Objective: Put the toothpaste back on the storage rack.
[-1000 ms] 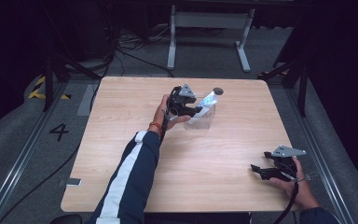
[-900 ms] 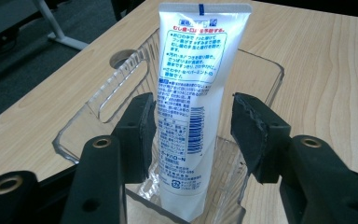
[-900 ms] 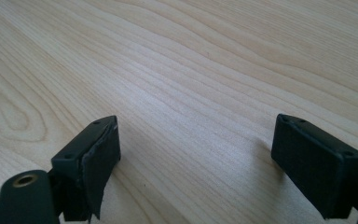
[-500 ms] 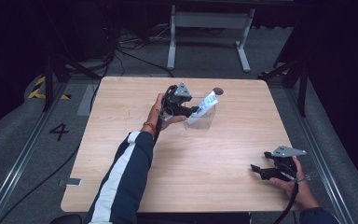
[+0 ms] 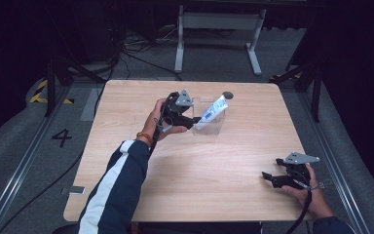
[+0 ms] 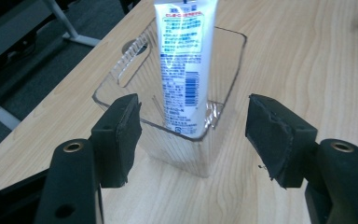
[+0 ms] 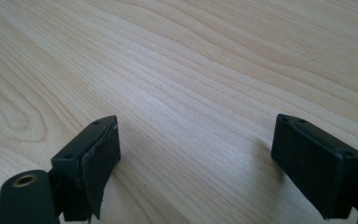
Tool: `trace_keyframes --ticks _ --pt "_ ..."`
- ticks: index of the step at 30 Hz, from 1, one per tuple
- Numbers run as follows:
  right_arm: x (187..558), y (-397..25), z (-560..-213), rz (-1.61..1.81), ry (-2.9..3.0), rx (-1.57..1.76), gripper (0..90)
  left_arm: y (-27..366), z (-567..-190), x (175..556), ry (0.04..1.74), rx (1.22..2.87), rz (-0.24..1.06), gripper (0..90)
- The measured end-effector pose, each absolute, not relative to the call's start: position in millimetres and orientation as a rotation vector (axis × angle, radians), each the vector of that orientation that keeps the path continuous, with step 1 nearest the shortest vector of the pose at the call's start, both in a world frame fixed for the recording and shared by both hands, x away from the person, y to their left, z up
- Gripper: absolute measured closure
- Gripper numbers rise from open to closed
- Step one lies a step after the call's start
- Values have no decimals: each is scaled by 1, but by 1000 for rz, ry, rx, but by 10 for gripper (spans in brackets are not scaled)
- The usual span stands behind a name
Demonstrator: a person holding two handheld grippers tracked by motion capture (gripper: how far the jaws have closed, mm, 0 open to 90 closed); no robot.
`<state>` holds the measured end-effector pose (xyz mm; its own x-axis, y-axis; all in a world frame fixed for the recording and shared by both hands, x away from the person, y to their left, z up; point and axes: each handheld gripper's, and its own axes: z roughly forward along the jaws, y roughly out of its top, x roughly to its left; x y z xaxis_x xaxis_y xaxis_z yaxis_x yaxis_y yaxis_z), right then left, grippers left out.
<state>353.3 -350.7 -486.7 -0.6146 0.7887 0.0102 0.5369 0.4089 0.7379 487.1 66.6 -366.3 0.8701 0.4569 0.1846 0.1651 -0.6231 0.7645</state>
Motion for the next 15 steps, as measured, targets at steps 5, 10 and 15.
trace_keyframes --ticks 5,10,15 --pt "353 -351 -487 1033 2330 1145 157 72 -364 476 420 2277 483 353" --pt "353 -351 -487 1033 2330 1145 157 78 -365 470 403 2298 501 343" --pt "353 -351 -487 1032 2330 1146 157 86 -367 462 417 2352 536 318"
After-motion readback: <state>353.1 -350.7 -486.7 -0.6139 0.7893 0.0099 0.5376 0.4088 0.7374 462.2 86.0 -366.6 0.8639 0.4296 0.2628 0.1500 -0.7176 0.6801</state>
